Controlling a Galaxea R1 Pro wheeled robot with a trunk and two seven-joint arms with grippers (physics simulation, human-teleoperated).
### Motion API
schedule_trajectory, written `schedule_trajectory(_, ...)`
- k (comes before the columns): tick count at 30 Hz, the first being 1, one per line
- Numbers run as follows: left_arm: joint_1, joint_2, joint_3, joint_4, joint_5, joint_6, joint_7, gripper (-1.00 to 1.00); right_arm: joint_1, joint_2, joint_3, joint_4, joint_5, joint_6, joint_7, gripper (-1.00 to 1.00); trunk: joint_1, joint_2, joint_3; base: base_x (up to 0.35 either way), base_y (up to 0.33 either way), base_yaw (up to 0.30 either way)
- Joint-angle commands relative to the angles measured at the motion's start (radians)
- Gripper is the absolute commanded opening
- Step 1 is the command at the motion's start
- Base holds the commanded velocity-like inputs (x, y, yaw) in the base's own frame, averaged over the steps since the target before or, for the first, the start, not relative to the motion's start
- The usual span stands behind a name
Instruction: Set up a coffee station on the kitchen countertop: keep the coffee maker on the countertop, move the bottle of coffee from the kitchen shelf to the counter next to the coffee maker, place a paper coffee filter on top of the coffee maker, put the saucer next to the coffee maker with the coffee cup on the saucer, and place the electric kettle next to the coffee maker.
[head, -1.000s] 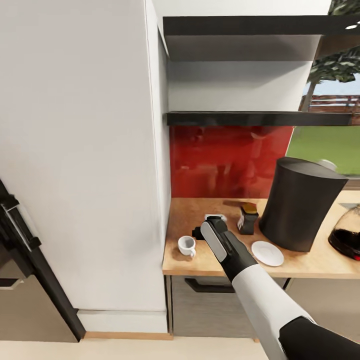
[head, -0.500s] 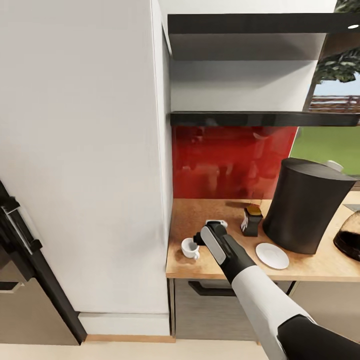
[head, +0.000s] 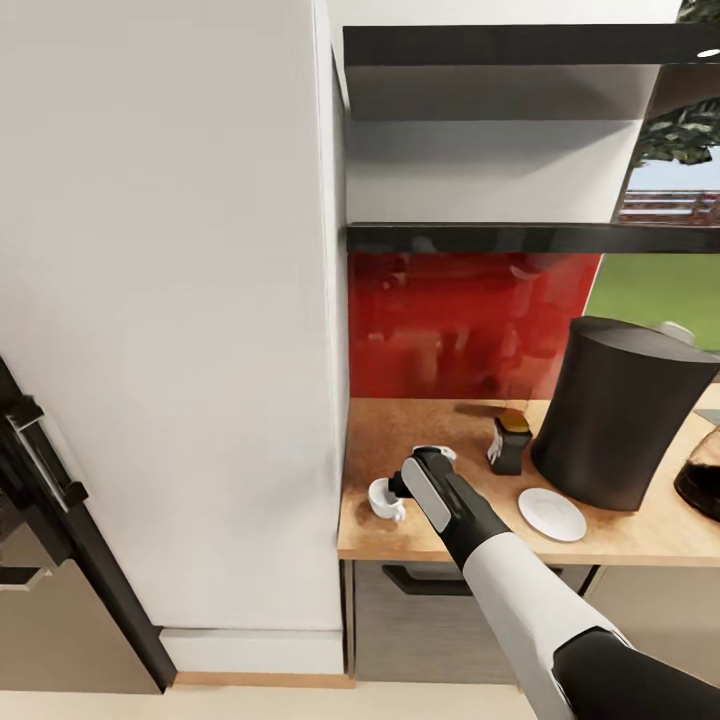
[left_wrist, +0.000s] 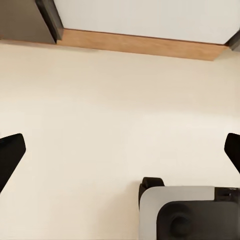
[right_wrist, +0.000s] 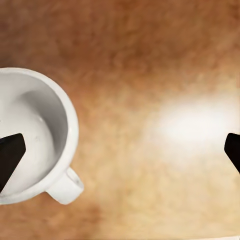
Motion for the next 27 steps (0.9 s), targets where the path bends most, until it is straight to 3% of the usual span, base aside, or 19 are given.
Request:
schedule_trajectory(1, -0.001, -0.001, 0.008, 0.001, -0.01, -0.005, -0.005, 1.0, -0.001, -0.001, 0.003, 0.001, -0.01, -0.004, -0.01, 1.0, 0.001, -0.002, -0.002, 0.013, 0.024, 0.0)
schedule_trajectory(27, -0.001, -0.001, 0.008, 0.001, -0.01, -0.005, -0.005, 1.0, -0.001, -0.001, 0.003, 0.065, -0.009, -0.065, -0.009, 1.0, 0.001, -0.002, -0.002, 0.023, 0.026, 0.0)
